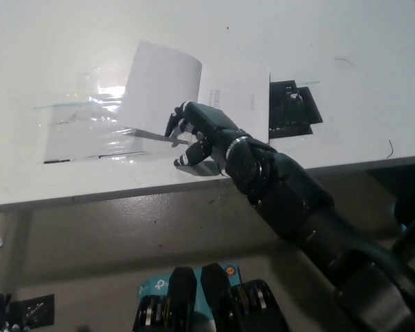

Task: The robot uses its right hand to slide under the cover of the book kept in the middle of the desk and open it

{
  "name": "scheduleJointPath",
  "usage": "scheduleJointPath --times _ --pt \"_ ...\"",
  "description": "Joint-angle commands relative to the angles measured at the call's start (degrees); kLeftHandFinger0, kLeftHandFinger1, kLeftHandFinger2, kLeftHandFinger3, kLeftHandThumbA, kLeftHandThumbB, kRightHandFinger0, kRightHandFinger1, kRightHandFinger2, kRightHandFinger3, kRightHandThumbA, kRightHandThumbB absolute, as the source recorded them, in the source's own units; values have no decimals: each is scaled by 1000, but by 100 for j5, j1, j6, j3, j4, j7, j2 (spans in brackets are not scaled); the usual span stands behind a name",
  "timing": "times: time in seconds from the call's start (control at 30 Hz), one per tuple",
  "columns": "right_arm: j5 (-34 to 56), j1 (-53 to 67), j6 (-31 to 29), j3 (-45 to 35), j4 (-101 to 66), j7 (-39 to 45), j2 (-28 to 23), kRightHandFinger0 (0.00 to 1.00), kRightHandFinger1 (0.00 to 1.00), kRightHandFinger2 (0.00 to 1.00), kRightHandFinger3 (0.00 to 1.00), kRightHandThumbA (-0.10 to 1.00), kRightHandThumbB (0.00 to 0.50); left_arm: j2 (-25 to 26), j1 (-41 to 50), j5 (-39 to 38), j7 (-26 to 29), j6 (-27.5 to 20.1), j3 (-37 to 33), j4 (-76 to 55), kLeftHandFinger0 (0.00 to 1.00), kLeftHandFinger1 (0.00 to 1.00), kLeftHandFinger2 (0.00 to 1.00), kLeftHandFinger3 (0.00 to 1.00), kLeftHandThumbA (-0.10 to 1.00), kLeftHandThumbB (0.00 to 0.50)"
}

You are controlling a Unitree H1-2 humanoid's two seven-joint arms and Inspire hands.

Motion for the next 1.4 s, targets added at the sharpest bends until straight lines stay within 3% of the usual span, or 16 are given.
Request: scheduleJointPath --times 0.0,0.03,0.07,0.1,0.2,0.27,0.4,0.47,0.57,0.7,0.73,0.8,0.83,0.93,1.13,1.37 --pt "141 -157 86 -312 -451 209 13 665 687 701 653 1000 239 55 -75 -54 -40 -77 48 -30 1000 971 1000 996 1000 37" --pt "257 -109 189 -462 -689 288 20 684 689 707 769 1000 247 54 -57 -4 11 -35 16 -57 1000 953 982 1000 1000 35" --pt "259 -89 249 -502 -757 323 27 690 690 704 792 1000 252 40 -36 1 15 -19 9 -84 1000 961 987 1000 1000 36" --pt "394 -15 412 -671 -1073 442 26 595 626 676 864 1000 270 30 9 12 -27 11 -22 -148 1000 979 1000 1000 1000 24" --pt "538 152 693 -917 -1590 642 28 524 596 666 880 1000 277 -3 35 4 51 -28 24 -134 1000 959 1000 1000 1000 18" --pt "735 294 1121 -1213 -2175 730 28 607 632 686 879 1000 256 -8 64 1 11 -11 11 -154 1000 989 1000 1000 1000 14" --pt "1327 421 1638 -2002 -2895 765 131 628 627 672 868 1000 261 3 64 -11 -80 -22 -12 -96 1000 1000 1000 1000 1000 15" --pt "1486 456 1769 -2291 -3202 785 131 634 631 676 886 1000 232 5 90 0 -130 -49 -29 -60 1000 1000 1000 1000 1000 10" --pt "1932 540 2239 -2914 -3819 789 102 695 671 691 883 1000 262 -34 98 -2 -58 -97 5 -39 969 945 1000 1000 1000 4" --pt "2206 685 2537 -3358 -4412 816 60 742 703 724 928 1000 254 -45 130 -42 -174 -138 13 -15 1000 966 1000 1000 1000 4" --pt "2391 748 2604 -3569 -4622 757 73 704 689 722 931 1000 240 -53 129 -63 -184 -159 30 10 1000 965 1000 1000 1000 12" --pt "2587 831 2626 -3805 -4838 703 81 689 687 724 931 1000 223 -54 142 -20 -162 -180 13 20 1000 952 1000 1000 1000 7" --pt "2772 936 2626 -3983 -5026 629 69 692 686 726 926 1000 248 -58 145 -28 -166 -188 23 24 1000 956 1000 1000 1000 15" --pt "3105 1224 2626 -4294 -5425 542 -7 702 702 748 924 1000 248 -84 197 -49 -219 -210 26 0 1000 969 1000 1000 1000 25" --pt "3589 1806 2626 -5027 -5707 368 -118 719 692 742 974 1000 191 -86 187 -116 -260 -241 84 85 996 963 1000 1000 1000 23" --pt "4107 2468 2626 -5600 -6107 57 -67 727 680 741 950 1000 187 -137 239 -229 -273 -328 221 110 1000 987 1000 1000 1000 9"
